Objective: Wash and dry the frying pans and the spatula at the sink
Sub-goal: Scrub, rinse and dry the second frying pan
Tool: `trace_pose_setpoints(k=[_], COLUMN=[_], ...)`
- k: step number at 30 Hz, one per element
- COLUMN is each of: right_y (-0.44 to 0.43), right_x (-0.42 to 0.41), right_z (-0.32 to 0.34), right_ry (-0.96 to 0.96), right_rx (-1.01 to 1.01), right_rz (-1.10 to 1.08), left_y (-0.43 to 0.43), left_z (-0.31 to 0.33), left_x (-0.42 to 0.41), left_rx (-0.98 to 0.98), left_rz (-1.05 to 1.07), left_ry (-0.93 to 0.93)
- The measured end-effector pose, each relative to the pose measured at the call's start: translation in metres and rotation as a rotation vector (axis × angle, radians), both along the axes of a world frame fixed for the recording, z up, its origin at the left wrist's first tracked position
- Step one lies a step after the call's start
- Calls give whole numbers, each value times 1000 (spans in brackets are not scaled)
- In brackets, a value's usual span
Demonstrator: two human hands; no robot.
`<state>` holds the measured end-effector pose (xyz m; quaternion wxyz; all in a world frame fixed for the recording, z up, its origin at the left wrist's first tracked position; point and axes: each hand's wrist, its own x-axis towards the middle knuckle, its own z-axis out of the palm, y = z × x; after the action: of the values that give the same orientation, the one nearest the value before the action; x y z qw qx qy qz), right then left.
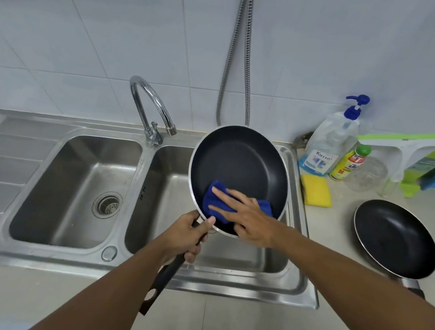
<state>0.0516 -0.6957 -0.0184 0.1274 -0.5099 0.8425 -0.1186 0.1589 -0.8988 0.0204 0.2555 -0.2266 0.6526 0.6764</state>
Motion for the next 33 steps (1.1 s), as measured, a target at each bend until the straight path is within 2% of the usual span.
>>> trace_pose_setpoints(k=[4,7,9,11,13,15,17,19,23,25,27,29,33], right_y=[13,11,17,35,59,74,68,50,13,9,19,36,59], right_x=[6,16,17,4,-19,-41,-51,-49,-8,-2,-6,-18,-56], right_z=[4,5,7,8,8,13,16,11,-8,-10,-8,-13,2], right_ry=[3,-112,-122,-66,69,210,256,118,-346,-423,-347,-158,-10], right_rx=[54,2,9,83,222,404,496,416,9,-37,65,182,182], right_rz=[28,-48,-50,9,44,-16,-137,-242,-312,-346,-326,-322,-661], left_y=[-2,-1,-1,-2,-4,-4,-2,3,9,6,3,-1,-5], left_z=[0,-2,-3,-3,-1,1,1,3,4,4,4,4,7], left_x=[-2,-5,-5,-4,-5,-8,-11,-15,-23,-22,-18,-13,-7], left_rx=[-22,-23,-14,-9,-18,-42,-44,-57,-119,-134,-122,-103,-95], left_rz=[-15,-16,-10,-4,-15,-30,-21,7,35,18,10,1,-89], left_ry=[-4,5,7,9,17,27,44,63,89,82,64,45,23])
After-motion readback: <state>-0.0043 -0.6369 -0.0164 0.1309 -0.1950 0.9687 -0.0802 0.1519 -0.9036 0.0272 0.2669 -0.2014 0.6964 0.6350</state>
